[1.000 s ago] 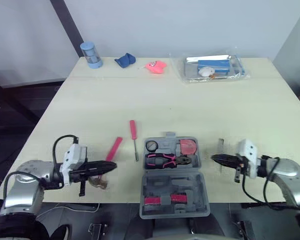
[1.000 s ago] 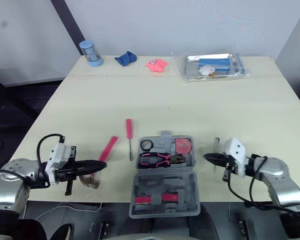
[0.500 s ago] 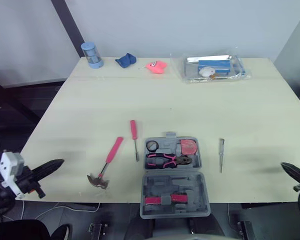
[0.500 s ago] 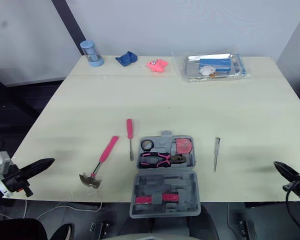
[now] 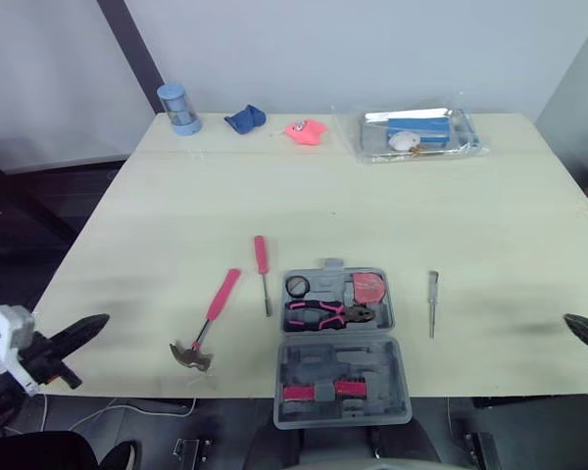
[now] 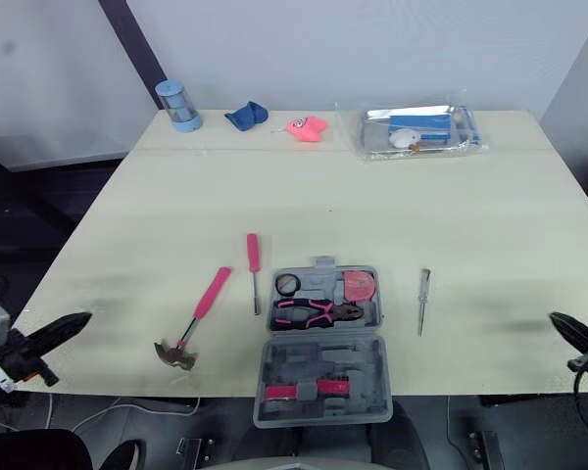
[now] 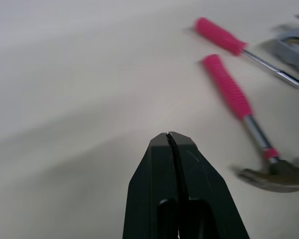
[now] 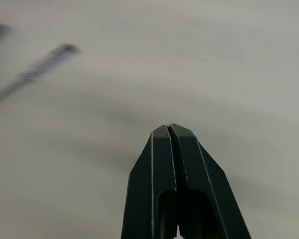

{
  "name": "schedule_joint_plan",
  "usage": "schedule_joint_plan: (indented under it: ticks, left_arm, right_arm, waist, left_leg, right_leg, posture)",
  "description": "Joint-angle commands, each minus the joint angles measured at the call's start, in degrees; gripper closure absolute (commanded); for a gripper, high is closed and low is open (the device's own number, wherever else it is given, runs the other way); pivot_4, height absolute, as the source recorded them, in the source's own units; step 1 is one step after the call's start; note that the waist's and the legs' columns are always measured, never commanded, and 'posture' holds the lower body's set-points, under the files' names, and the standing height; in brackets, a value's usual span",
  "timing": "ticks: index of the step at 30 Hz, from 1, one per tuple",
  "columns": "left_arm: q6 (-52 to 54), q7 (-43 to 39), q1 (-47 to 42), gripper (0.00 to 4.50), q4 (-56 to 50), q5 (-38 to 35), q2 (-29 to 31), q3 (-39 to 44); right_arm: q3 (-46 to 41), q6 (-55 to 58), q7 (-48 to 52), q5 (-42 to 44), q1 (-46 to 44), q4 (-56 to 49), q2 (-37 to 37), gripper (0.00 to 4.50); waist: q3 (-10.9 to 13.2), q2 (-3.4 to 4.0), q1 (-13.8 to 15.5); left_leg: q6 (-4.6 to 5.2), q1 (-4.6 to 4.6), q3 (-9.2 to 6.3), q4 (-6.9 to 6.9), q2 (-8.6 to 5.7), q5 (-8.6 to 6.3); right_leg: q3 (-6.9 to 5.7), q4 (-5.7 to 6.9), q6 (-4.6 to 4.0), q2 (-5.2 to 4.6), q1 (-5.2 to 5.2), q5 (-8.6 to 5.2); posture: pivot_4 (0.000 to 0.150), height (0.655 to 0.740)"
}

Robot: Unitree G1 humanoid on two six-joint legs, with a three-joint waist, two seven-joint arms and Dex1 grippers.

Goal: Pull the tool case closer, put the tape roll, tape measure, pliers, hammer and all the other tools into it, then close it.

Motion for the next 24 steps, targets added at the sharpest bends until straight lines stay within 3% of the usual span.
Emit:
schedule_joint_plan:
  ticks: [1, 10, 24]
  left_arm:
    - [2.43, -0.72, 0.22, 4.47, -9.94, -1.05, -1.36, -3.01]
    - [3.67, -4.71, -2.26, 4.47, -21.62, 2.33, -2.29, -14.74]
    - [2.14, -5.07, -10.80, 4.47, -20.34, 10.35, -6.32, -29.44]
  right_arm:
    - [3.86, 3.86, 1.54, 1.54, 0.03, -9.37, -1.13, 4.50]
    - [20.86, 10.03, 4.41, -2.96, -7.82, -20.07, -4.01, 4.50]
    - [42.43, 5.88, 3.87, -21.15, -22.70, -11.56, -2.16, 4.50]
  waist:
    - [0.00, 0.00, 0.06]
    - [0.00, -0.01, 0.01]
    - [0.02, -0.03, 0.09]
  left_leg:
    - [0.00, -0.01, 0.00, 0.01, 0.00, 0.00]
    - [0.00, -0.01, 0.00, 0.01, 0.01, 0.00]
    - [-0.01, -0.13, -0.07, 0.03, -0.01, 0.00]
  right_leg:
    - [0.00, 0.00, 0.00, 0.00, 0.00, 0.00]
    - [-0.01, -0.03, 0.00, 0.01, 0.00, 0.01]
    - [-0.09, -0.16, 0.02, 0.01, -0.03, 0.02]
  posture:
    - [0.150, 0.7400]
    - [0.150, 0.7400]
    - [0.150, 0.7400]
